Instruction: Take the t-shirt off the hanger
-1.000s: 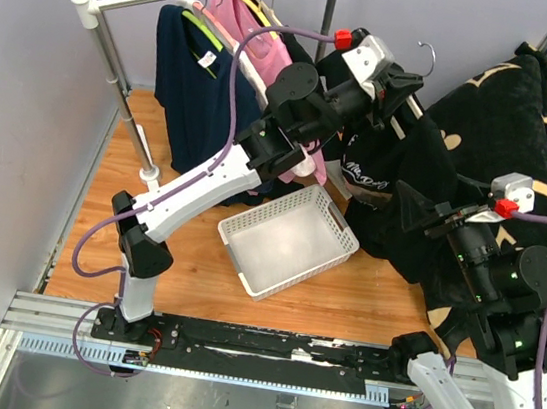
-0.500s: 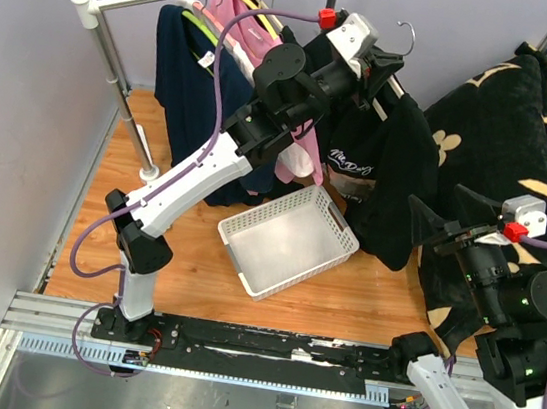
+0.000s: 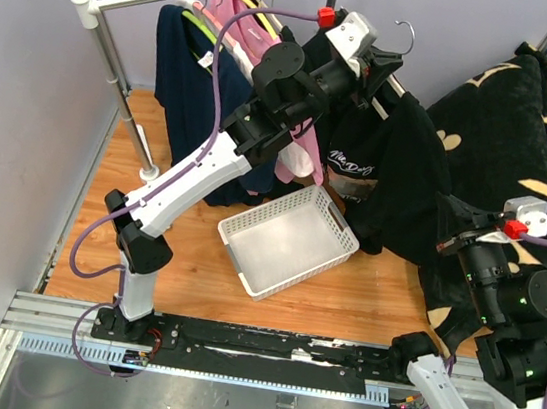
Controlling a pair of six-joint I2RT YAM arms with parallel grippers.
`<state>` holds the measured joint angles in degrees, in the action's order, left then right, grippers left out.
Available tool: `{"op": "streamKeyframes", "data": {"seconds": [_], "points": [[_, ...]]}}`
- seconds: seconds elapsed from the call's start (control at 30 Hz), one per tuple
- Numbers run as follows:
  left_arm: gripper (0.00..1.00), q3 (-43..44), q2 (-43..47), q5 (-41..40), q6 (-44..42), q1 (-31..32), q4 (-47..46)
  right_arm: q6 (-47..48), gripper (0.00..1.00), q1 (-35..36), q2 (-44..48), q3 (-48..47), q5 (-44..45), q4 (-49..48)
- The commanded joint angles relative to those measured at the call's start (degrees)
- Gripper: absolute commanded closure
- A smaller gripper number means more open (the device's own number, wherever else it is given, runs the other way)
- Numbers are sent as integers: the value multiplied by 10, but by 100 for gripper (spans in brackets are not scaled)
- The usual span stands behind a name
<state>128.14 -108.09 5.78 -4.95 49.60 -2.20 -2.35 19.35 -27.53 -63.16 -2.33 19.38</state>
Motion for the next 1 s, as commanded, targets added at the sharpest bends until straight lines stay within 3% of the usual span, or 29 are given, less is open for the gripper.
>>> {"op": "streamKeyframes", "data": {"seconds": [0.0, 0.13, 0.37, 0.4, 0.53, 0.6, 0.67, 0.97], "points": [[100, 30, 31, -16, -7, -20, -33, -23, 99, 5, 20, 11, 113, 19], [99, 28, 39, -17, 9, -46, -36, -74, 99, 5, 61, 46, 243, 33], [100, 10, 54, -25, 14, -64, -45, -93, 98, 6, 100, 82, 272, 40], [99, 9, 55, -22, 15, -64, -45, -86, 93, 6, 97, 78, 258, 39], [99, 1, 58, 0, 25, -64, -44, -31, 45, 5, 86, 64, 149, 8], [100, -7, 60, 11, 30, -64, -43, -11, 31, 5, 89, 61, 101, -15], [99, -15, 64, 23, 30, -64, -41, -1, 27, 5, 88, 55, 66, -30], [99, -30, 66, 55, 26, -58, -4, 13, 25, 5, 44, 25, -79, -92]]}}
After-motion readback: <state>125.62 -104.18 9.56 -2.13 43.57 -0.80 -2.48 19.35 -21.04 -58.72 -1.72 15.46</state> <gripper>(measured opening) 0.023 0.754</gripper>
